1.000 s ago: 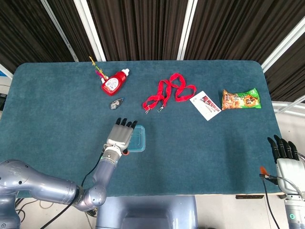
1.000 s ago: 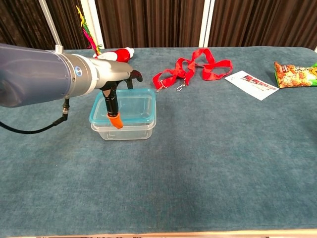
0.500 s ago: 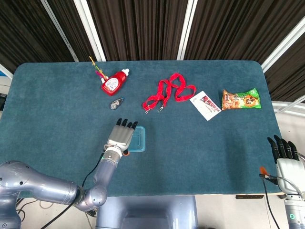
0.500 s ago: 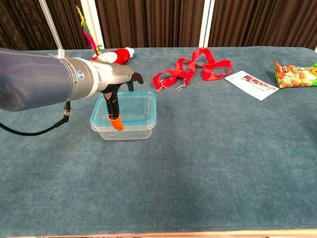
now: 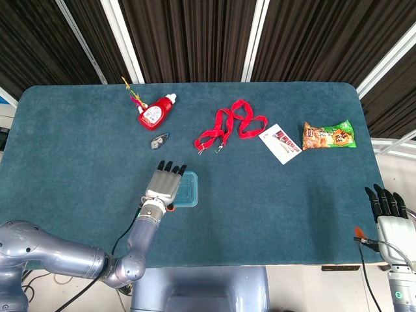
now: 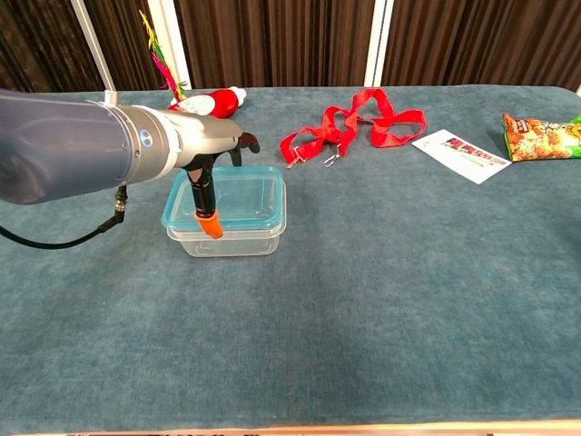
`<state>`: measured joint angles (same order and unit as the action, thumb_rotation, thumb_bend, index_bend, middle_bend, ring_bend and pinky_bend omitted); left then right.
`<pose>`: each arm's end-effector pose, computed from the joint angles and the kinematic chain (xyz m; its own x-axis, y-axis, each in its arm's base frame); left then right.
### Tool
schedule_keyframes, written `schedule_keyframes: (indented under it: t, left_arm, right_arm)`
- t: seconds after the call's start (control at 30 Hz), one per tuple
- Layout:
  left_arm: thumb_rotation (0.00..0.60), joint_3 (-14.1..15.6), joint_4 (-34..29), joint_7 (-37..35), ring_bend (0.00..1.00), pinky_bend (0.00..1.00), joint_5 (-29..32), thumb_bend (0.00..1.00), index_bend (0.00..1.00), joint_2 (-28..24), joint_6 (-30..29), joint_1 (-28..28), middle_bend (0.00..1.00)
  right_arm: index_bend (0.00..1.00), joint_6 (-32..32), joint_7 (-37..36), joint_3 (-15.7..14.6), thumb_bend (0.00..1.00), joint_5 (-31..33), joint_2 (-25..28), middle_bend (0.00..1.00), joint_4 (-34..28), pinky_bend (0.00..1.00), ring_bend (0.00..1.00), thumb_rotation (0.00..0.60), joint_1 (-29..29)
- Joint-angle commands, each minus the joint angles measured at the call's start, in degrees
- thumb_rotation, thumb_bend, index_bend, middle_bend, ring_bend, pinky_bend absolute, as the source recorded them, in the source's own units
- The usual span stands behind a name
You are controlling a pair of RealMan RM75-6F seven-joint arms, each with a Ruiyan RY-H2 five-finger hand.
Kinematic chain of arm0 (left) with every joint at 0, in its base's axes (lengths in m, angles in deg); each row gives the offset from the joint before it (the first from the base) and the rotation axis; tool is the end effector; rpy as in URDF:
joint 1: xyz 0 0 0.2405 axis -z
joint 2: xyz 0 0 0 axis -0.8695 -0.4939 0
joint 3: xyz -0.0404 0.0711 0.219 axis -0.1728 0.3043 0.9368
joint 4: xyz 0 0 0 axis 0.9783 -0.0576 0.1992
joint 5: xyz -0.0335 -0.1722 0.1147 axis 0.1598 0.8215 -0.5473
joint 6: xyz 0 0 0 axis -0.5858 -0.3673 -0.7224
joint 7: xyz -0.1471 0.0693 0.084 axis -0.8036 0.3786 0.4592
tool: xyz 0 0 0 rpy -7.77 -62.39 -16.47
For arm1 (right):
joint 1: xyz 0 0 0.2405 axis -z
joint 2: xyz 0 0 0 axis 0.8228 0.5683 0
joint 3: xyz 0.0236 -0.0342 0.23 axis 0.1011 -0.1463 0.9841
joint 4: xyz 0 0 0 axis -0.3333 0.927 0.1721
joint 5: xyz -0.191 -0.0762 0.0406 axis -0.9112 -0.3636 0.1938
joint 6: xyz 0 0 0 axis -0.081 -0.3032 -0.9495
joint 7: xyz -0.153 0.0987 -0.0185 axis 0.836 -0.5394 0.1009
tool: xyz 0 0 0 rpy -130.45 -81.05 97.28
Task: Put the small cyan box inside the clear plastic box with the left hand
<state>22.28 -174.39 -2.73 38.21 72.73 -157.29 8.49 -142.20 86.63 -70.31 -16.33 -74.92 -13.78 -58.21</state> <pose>-0.0393 0.3420 -0.0636 0.5906 0.4526 0.6681 0.8027 -0.2439 -0.5443 -0.2964 -0.2147 0.1541 0.4495 0.0118 0.8932 -0.8899 0.0925 0.4467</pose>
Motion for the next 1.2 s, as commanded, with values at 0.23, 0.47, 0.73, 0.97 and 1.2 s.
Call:
schedule_keyframes:
  t: [0.23,0.47,0.73,0.97,1.2]
  left_arm:
    - [0.600,-0.9,-0.6,2.0,0.00,0.00,2.2,0.28,0.00,0.5,-1.6,0.3,0.29]
    - [0.600,-1.4,-0.1,2.4,0.00,0.00,2.0,0.28,0.00,1.2,-2.1,0.2,0.29]
    - [0.600,-1.5,0.4,2.7,0.00,0.00,1.5,0.28,0.00,1.6,-2.3,-0.2,0.29]
    - [0.600,-1.8,0.8,2.7,0.00,0.00,0.7,0.28,0.00,1.5,-1.4,-0.7,0.29]
    - [0.600,-1.7,1.2,2.9,0.00,0.00,0.5,0.28,0.00,1.9,-0.7,-1.0,0.29]
  right_arm:
    - [0.04,0.0,0.0,0.0,0.31,0.0,0.0,0.04,0.0,0.00,0.04,0.600,0.0]
    - [0.04,0.1,-0.2,0.0,0.31,0.1,0.1,0.04,-0.1,0.00,0.04,0.600,0.0]
    - [0.04,0.1,-0.1,0.0,0.31,0.1,0.1,0.04,-0.1,0.00,0.04,0.600,0.0]
    - [0.04,0.2,0.0,0.0,0.31,0.4,0.1,0.04,-0.2,0.00,0.04,0.600,0.0]
    - [0.04,0.3,0.1,0.0,0.31,0.5,0.2,0.04,-0.3,0.00,0.04,0.600,0.0]
